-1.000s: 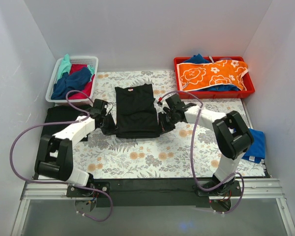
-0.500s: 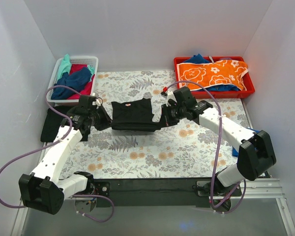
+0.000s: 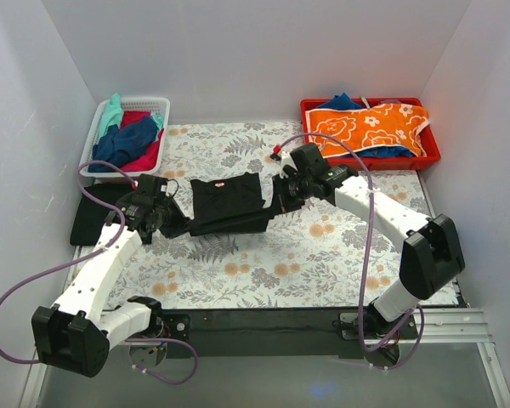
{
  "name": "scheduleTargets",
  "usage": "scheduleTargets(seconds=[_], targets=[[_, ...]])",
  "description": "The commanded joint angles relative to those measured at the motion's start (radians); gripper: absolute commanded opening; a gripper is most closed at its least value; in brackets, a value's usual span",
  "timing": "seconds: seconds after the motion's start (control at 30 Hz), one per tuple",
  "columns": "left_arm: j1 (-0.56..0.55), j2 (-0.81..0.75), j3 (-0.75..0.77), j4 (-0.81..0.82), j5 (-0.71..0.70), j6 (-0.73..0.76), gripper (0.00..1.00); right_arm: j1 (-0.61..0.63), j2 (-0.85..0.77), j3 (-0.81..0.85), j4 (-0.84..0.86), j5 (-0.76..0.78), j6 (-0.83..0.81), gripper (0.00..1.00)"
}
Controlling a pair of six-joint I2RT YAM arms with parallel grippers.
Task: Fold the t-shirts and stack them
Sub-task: Fold the tshirt
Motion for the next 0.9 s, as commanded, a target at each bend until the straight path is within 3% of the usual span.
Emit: scheduleTargets(seconds=[0.0, 0.37, 0.5, 0.87], targets=[[0.005, 0.031, 0.096, -0.003, -0.187, -0.054, 0.0, -0.012, 0.07, 0.146, -0.017, 0.083, -0.048, 0.01], [0.007, 0.37, 0.221, 0.185, -0.35, -0.059, 0.0, -0.05, 0.484, 0.608, -0.036, 0.127, -0.061, 0.01], [0.008, 0.563, 0.358, 0.239, -0.384, -0.023, 0.0, -0.078, 0.631, 0.744, -0.036, 0.117, -0.045, 0.01], [0.013, 0.88, 0.638, 0.216, -0.404, 0.052, 0.0, -0.139, 0.82, 0.918, -0.043, 0.084, -0.012, 0.01]])
